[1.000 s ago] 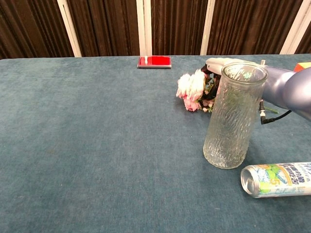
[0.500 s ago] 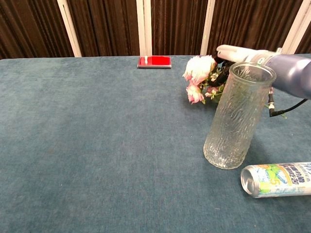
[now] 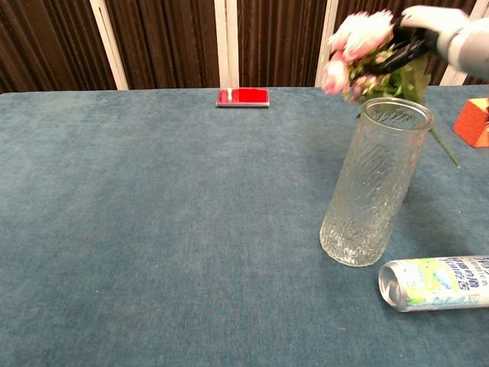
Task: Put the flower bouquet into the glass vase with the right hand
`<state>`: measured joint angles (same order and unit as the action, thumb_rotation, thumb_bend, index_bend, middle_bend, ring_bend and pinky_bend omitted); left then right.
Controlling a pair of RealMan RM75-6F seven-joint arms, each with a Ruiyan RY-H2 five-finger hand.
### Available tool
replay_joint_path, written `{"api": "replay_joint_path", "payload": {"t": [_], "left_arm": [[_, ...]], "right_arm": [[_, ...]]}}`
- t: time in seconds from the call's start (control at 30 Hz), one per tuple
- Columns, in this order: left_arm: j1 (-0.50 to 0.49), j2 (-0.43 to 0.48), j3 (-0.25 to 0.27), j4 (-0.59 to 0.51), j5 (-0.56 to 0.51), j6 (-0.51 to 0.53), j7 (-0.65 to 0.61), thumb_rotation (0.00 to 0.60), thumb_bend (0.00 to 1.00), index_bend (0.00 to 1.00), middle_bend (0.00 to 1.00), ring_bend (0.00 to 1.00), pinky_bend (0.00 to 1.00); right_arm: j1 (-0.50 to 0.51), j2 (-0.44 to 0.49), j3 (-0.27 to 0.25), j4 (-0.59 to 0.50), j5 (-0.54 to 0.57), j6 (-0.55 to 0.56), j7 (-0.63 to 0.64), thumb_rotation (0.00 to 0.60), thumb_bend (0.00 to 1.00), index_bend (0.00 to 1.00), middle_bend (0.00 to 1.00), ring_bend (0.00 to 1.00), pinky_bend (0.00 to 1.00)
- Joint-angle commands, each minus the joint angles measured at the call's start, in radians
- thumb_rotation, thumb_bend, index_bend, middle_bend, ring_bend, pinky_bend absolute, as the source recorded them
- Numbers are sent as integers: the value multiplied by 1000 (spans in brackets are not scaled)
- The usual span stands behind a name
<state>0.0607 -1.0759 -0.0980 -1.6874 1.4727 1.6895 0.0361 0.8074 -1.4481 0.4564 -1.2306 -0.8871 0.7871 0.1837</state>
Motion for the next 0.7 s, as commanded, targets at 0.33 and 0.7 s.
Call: {"api": "replay_joint_path", "payload": {"t": [0.33,0.7], "left_arm": [[1,1,-12,30,4,12,-67,600,349,148,0,0,60],[0,-1,-7,32,10,9,-66,600,349,147,0,0,60]], "right_arm": [[-309,366,218,-425,-228,31,688,600,431,431,394,516,90],[-371,463,312,-701,-192,169,789,600,431,431,397,516,90]]}}
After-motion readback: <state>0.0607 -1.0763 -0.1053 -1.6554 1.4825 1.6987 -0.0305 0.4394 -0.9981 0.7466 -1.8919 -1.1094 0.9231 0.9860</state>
